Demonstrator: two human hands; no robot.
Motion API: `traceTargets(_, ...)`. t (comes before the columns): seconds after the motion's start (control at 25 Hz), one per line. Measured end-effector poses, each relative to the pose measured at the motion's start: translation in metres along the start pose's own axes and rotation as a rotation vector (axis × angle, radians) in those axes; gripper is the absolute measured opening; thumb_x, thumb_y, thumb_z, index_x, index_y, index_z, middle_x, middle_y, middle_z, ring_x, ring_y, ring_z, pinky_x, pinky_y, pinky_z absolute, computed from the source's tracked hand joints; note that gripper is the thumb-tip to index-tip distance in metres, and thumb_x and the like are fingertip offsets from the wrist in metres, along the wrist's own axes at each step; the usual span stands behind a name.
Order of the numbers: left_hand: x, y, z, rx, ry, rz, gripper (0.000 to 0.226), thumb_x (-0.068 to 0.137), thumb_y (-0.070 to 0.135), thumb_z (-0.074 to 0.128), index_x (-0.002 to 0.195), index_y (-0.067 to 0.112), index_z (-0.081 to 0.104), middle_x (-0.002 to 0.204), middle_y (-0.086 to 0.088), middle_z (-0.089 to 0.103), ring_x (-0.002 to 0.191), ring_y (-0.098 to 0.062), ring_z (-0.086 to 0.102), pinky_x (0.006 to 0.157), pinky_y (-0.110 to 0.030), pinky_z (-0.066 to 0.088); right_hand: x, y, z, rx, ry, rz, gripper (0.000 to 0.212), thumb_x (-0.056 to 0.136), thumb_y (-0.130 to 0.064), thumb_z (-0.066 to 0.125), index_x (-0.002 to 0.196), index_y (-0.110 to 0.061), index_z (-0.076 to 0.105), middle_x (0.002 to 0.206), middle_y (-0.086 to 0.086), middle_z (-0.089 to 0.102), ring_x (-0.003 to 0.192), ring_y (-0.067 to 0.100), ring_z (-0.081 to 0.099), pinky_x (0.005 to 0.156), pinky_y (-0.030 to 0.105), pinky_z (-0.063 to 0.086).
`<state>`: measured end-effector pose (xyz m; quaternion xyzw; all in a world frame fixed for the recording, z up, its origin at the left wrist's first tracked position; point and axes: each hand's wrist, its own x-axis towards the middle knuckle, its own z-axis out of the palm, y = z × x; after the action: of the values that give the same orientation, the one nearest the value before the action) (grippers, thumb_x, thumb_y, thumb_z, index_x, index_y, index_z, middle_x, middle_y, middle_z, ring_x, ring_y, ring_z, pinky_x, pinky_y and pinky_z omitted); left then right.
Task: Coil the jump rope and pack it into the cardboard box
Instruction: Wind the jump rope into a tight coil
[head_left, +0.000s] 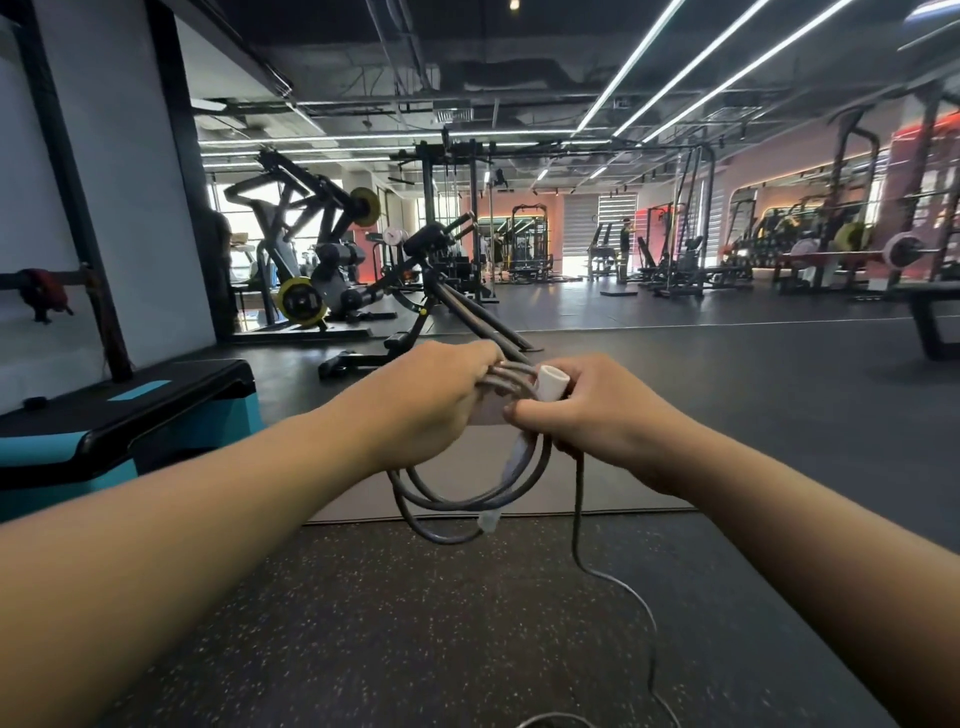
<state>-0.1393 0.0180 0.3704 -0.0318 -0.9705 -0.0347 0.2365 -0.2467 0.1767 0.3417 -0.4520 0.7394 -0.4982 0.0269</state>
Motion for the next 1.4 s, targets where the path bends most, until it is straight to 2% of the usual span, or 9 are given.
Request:
traceTargets(0.2,-0.007,-0.009,0.016,-0.426,0.174,-0.291,0.022,0.1,0.006,0.043,0.094,0.017,0.061,0.068,0.006,0.056,0.051,-0.002,0.047,0.051,-0.022,0.037,-0.016,0.014,0.016,0.164,-0.133,0.082,0.029,0.096,-0.03,0.068,0.088,-0.002,0.072,0.079,0.003,0.081,0.062,0.008,0.052,0.058,0.023,0.041)
traceTargets(0.36,-0.019,-0.014,0.016,-0.347,-0.065,-0.383,0.011,0.1,0.017,0.053,0.103,0.021,0.063,0.074,0.007,0.066,0.058,-0.009,0.06,0.06,-0.031,0.055,-0.016,0.014,0.019,-0.028,-0.079,-0.04,0.038,0.101,-0.03,0.061,0.077,0.0,0.066,0.077,0.015,0.077,0.062,0.01,0.058,0.067,0.033,0.046)
traceTargets(0.52,-0.014,-0.005,-0.001,-0.103,0.098,-0.035,0.066,0.087,0.014,0.073,0.141,0.038,0.043,0.091,0.011,0.066,0.081,-0.002,0.065,0.075,-0.025,0.054,-0.01,-0.006,0.019,-0.081,-0.283,-0.041,0.022,0.1,-0.016,0.055,0.086,-0.001,0.065,0.076,0.0,0.08,0.073,0.008,0.066,0.083,0.032,0.049)
traceTargets(0.64,-0.011,0.0,-0.002,0.107,0.071,0.154,0.089,0.089,0.005,0.063,0.151,0.048,0.016,0.1,0.008,0.055,0.071,-0.007,0.06,0.065,-0.029,0.054,-0.003,-0.013,0.021,0.007,-0.255,-0.051,0.011,0.093,-0.007,0.06,0.082,-0.006,0.06,0.065,0.001,0.063,0.061,0.01,0.056,0.069,0.035,0.048)
traceTargets(0.72,-0.018,-0.003,0.006,0.315,0.123,0.297,0.09,0.089,0.0,0.058,0.15,0.047,0.012,0.11,0.0,0.049,0.056,-0.015,0.057,0.047,-0.033,0.054,-0.001,-0.013,0.02,0.002,-0.227,-0.034,0.013,0.092,-0.011,0.064,0.08,-0.006,0.059,0.067,0.0,0.054,0.06,0.008,0.05,0.065,0.03,0.044)
traceTargets(0.84,-0.031,-0.008,0.013,0.401,0.126,0.394,0.065,0.085,-0.003,0.055,0.137,0.029,0.033,0.119,-0.008,0.047,0.054,-0.017,0.054,0.035,-0.032,0.05,-0.003,-0.011,0.024,-0.041,-0.274,0.023,0.01,0.088,-0.016,0.073,0.089,-0.008,0.066,0.07,-0.001,0.057,0.064,0.009,0.054,0.066,0.029,0.046)
traceTargets(1.0,-0.034,-0.004,0.025,0.448,0.156,0.312,0.024,0.092,0.013,0.043,0.115,0.018,0.038,0.103,-0.005,0.048,0.054,-0.022,0.053,0.033,-0.038,0.047,0.001,-0.008,0.031,-0.072,-0.263,0.026,0.025,0.083,-0.006,0.076,0.088,-0.024,0.06,0.07,-0.004,0.06,0.056,0.003,0.057,0.061,0.026,0.049)
traceTargets(1.2,-0.041,0.008,0.028,0.175,0.094,-0.1,0.014,0.105,0.023,0.027,0.117,0.031,0.027,0.075,0.006,0.037,0.055,-0.017,0.044,0.052,-0.038,0.042,-0.008,0.008,0.025,0.0,-0.312,0.039,0.005,0.086,-0.015,0.074,0.087,-0.012,0.069,0.075,0.003,0.068,0.065,0.01,0.06,0.067,0.026,0.047)
traceTargets(1.4,-0.047,0.003,0.049,0.112,0.154,-0.28,0.038,0.096,0.005,0.041,0.119,0.031,0.025,0.113,0.001,0.047,0.073,-0.024,0.052,0.054,-0.039,0.039,-0.013,0.025,0.029,-0.3,-0.266,-0.033,0.031,0.098,-0.032,0.064,0.077,-0.01,0.061,0.066,0.006,0.06,0.056,0.012,0.047,0.057,0.036,0.039)
